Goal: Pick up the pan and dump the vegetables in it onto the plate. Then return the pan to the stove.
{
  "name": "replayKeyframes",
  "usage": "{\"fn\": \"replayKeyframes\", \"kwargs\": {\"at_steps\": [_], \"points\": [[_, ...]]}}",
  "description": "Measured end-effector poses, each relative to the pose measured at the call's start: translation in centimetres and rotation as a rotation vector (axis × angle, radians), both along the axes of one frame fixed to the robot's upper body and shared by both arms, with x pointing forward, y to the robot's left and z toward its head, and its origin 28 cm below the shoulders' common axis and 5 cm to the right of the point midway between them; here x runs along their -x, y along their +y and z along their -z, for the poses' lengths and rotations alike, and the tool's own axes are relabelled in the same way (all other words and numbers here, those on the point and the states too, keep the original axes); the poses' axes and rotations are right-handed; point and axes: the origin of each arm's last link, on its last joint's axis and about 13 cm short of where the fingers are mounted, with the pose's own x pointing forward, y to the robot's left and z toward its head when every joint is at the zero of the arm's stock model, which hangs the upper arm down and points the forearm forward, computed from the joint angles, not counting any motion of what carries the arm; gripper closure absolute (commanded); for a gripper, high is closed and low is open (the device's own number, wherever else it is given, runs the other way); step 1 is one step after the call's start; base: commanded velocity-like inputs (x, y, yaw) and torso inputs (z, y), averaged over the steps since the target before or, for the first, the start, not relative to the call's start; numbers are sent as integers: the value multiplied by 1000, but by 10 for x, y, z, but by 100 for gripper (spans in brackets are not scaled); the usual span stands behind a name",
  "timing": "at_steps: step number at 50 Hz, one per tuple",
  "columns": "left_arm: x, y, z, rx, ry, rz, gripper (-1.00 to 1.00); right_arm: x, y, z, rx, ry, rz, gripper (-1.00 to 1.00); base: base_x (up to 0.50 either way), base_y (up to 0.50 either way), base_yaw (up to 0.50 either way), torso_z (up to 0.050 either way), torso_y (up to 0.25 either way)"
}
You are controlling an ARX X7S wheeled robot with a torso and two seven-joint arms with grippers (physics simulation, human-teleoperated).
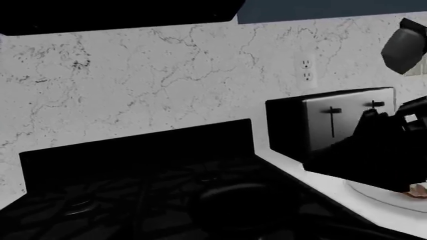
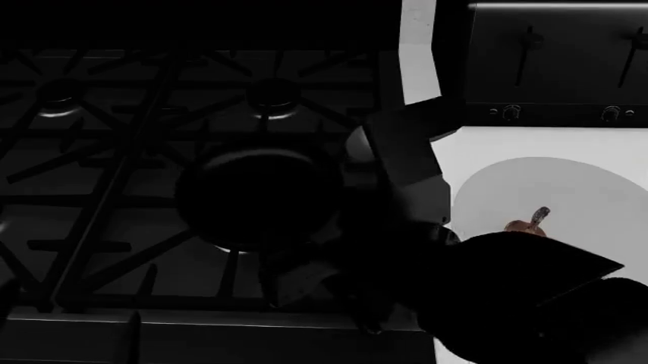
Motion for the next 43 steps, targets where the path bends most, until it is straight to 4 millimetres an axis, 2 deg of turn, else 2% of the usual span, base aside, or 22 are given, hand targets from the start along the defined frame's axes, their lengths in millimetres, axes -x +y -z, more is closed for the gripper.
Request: {"fn": "replayKeyframes", "kwargs": {"at_steps": [9,25,33,43], "points": [[-3,2,-4,4,-12,-17,-100,38,-4,-19,0,-120,29,-100,0,0,0,0,0],[-13,4,-16,-2,-42,-54,-100,97,-18,-17,-3,-248,105,-100,0,0,0,0,0],[-15,3,-16,-6,-44,-58,-100,112,-23,-16,7,-273,138,-100,0,0,0,0,0],[-12,4,-18,-12,-54,-57,-100,119,-32,-20,20,-284,194,-100,0,0,0,0,0]]}}
